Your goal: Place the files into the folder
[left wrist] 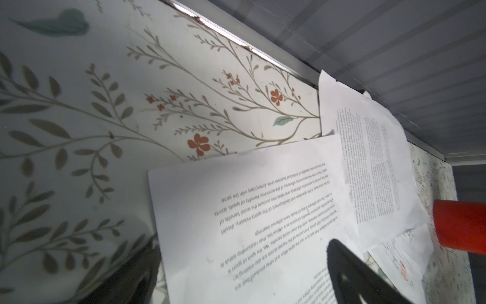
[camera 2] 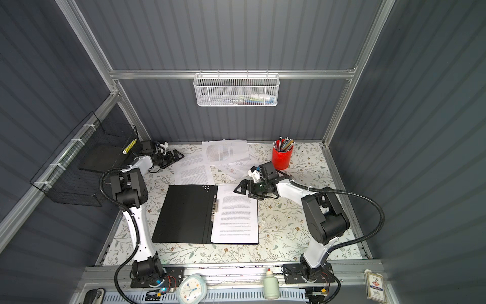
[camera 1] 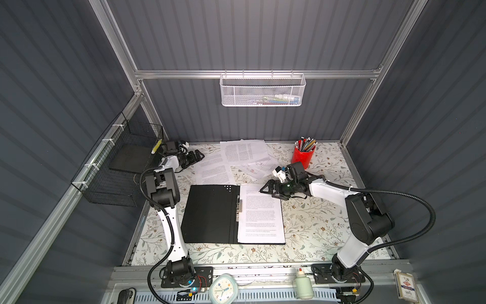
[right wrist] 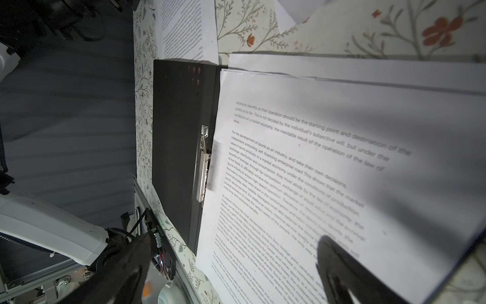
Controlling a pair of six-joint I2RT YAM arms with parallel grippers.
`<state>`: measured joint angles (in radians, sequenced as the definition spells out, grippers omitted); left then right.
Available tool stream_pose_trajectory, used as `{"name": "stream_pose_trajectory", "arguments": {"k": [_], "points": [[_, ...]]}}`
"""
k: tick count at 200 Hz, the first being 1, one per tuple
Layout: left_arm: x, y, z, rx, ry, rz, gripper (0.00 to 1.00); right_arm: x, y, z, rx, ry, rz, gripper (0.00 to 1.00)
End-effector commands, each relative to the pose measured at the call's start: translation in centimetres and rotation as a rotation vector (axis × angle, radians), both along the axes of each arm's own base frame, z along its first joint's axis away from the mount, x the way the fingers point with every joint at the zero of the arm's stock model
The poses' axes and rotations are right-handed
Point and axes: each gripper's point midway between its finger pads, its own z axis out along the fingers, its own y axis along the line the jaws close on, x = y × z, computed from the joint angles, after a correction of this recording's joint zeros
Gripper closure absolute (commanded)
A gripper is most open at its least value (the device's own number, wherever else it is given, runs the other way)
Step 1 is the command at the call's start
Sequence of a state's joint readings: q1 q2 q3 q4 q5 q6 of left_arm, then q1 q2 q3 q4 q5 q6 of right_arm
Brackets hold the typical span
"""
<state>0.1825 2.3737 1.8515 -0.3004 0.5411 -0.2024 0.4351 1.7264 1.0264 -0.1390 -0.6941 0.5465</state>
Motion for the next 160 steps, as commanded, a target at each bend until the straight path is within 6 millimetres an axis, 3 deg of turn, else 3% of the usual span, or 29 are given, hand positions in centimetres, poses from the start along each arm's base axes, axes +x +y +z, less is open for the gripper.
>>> {"name": "stream_pose_trajectory", "arguments": {"k": [1,32,79,110,160], "points": [[-4.1,-2.0,-4.0,-0.116,0.187,-0.019,0.02,-0.3,0.6,1.0,0.041,-0.01,0.018,0.01],[-4.8,-3.0,-2.5,-0.185,0.153,-0.021,0.05,-0.4,0.8,1.0,0.06,-0.008,0.02,0.01],[-6.1,-4.4,-2.3,-0.249,0.168,-0.036,0.1,-0.5,1.1,0.9,0.085,-0.002,0.028,0.01],[-6.8,-6.2,-1.4,-0.265,0.16,-0.063,0.12,-0.4,1.3,1.0,0.093,-0.007,0.028,0.01],[-7.4,-9.3,0.6,-0.323,0.136,-0.113,0.23,-0.2,1.6,1.3,0.117,-0.014,0.033,0.01]]}}
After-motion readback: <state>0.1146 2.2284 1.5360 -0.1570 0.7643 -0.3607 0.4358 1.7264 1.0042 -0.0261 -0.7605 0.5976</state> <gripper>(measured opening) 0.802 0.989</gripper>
